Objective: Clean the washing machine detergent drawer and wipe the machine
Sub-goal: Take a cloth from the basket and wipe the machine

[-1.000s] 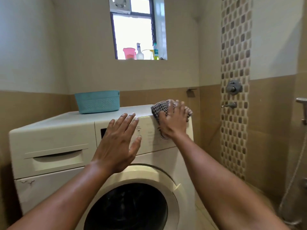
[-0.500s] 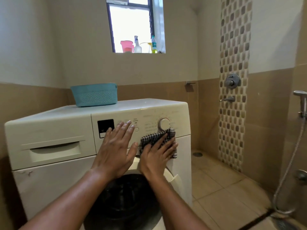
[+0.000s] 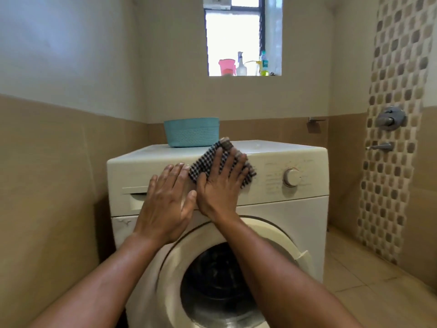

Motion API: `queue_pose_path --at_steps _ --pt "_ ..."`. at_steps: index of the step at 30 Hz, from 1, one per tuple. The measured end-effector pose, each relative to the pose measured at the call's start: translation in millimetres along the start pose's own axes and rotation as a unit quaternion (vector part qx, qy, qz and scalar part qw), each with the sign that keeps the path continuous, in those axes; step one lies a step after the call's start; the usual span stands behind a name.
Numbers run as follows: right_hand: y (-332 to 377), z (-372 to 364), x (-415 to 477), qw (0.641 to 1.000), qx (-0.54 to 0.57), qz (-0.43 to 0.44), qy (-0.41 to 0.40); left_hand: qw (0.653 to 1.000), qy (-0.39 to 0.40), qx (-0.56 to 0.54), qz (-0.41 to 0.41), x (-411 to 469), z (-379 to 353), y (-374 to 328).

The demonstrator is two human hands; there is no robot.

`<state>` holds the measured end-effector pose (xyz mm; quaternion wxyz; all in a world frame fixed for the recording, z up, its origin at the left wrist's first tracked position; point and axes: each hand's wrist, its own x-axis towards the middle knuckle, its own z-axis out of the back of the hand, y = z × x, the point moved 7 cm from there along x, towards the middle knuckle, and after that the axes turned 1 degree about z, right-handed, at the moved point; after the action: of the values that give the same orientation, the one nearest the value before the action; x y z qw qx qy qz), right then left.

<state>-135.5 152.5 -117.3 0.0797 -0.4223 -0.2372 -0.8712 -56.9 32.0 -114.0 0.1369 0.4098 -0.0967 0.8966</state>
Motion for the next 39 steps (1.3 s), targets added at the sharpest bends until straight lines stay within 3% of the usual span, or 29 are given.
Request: queue_pose_path --at_steps 4,10,15,19,21,24,29,31,34,39 --pt "62 1 32 0.994 -0.048 0.090 0.025 0.999 -0.031 -0.016 0.039 -15 20 34" --pt "158 -46 15 0.947 -0.127 0.275 0.105 0.989 -0.102 -0.010 0.109 -42 48 83" --pt "157 -73 -40 0.901 -0.132 0.404 0.082 0.985 -0.089 0.025 0.148 -66 48 104" --pt "107 -80 -73 0.854 -0.152 0.485 0.114 0.985 -0.052 0.020 0.165 -81 31 103" --pt "76 -70 -76 0.869 -0.149 0.457 0.117 0.985 -0.036 0.010 0.168 -85 24 100" --pt "48 -51 -87 0.925 -0.141 0.342 0.080 0.984 -0.031 -0.009 0.175 -88 21 96" --pt "82 -61 -110 0.983 -0.108 0.117 0.092 0.986 -0.029 -0.013 0.165 -88 20 96" --pt "104 -60 -108 0.985 -0.092 0.102 0.102 0.985 -0.032 -0.014 0.170 -89 22 98" --pt "118 -67 -111 0.974 -0.097 0.150 0.143 0.984 -0.023 -0.018 0.174 -90 20 98" --pt "85 -51 -108 0.996 -0.041 0.030 0.072 0.986 -0.025 -0.040 0.162 -90 8 96"
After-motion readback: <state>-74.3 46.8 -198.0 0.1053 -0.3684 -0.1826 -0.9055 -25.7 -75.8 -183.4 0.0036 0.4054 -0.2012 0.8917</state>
